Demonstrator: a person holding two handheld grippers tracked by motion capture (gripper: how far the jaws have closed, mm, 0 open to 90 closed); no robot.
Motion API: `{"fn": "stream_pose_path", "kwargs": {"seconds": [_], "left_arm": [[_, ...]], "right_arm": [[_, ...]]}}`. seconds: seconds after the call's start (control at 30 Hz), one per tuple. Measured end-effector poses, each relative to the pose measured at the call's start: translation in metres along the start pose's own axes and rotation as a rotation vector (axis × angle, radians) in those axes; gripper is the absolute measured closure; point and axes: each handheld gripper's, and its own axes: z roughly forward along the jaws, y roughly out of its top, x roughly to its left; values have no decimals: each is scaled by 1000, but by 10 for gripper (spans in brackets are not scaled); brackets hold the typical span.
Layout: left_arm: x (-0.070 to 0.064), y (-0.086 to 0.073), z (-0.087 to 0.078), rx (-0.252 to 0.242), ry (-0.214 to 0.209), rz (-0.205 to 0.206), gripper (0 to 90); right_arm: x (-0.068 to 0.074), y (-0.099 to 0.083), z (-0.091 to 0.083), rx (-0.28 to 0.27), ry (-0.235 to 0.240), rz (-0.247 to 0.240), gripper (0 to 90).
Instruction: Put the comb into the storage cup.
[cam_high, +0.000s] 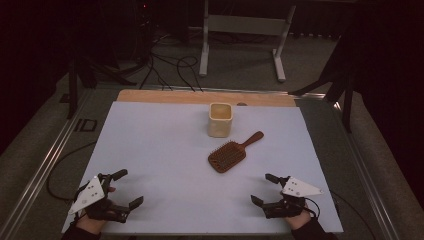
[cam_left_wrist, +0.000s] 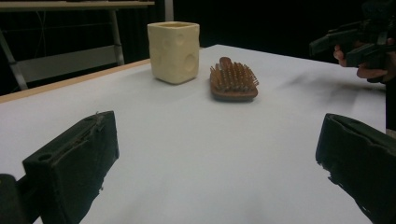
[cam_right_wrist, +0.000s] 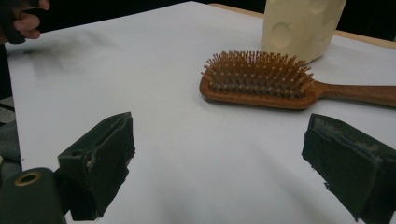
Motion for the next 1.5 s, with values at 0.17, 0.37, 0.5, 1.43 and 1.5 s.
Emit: {"fn": "stream_pose_path", "kwargs": {"seconds": [0.17, 0.37, 0.5, 1.43, 1.5], "left_arm": [[1, 0, 1, -3, 7, -1, 1], [2, 1, 2, -1, 10, -2, 1], [0, 0, 0, -1, 8, 0, 1], [-1, 2, -3, -10, 25, 5, 1], [-1, 2, -3, -10, 25, 6, 1]], "right_arm": [[-1, 1, -2, -1, 3, 13, 88], [-1, 1, 1, 38, 28, 10, 88], [2, 4, 3, 46, 62, 11, 87], [19, 37, -10, 79, 72, -21, 88], [20, 43, -13, 80, 66, -28, 88]]}}
